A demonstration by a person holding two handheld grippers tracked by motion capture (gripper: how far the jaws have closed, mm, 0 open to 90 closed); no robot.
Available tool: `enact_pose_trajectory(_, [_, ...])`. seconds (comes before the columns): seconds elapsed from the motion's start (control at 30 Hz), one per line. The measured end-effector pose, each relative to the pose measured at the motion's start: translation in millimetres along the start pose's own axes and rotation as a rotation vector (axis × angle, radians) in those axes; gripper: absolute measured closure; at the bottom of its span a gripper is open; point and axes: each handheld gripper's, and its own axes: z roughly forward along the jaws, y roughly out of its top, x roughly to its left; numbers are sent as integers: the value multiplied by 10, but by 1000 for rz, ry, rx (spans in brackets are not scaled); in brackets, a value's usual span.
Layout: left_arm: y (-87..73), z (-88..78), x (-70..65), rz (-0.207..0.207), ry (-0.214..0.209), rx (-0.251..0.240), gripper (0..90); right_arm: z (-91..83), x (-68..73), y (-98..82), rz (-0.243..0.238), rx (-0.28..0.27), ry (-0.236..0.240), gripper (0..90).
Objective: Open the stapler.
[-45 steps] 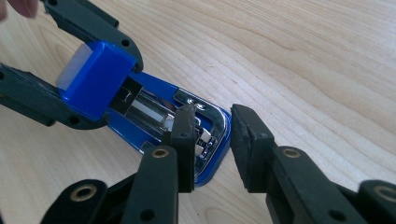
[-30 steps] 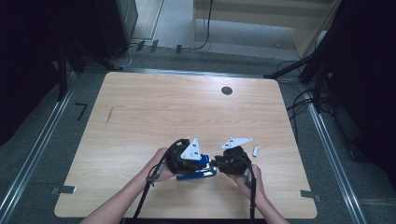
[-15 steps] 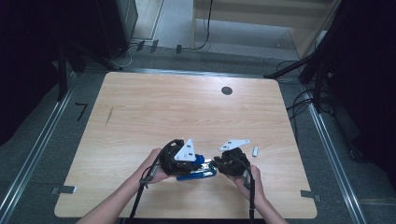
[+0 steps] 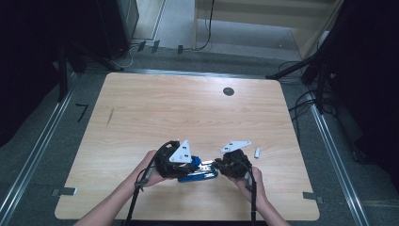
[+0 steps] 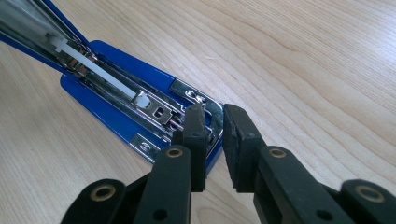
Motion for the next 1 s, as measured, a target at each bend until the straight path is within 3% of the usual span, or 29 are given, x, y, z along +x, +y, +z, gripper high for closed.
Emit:
enact_pose_trajectory(0.33, [-131, -147, 3, -33, 7, -6, 669, 7, 20, 9, -11, 4, -3, 861])
enact_pose_trajectory(1.0, [-416, -315, 15, -102, 13, -3, 662, 12, 17, 11, -13, 1, -4, 863])
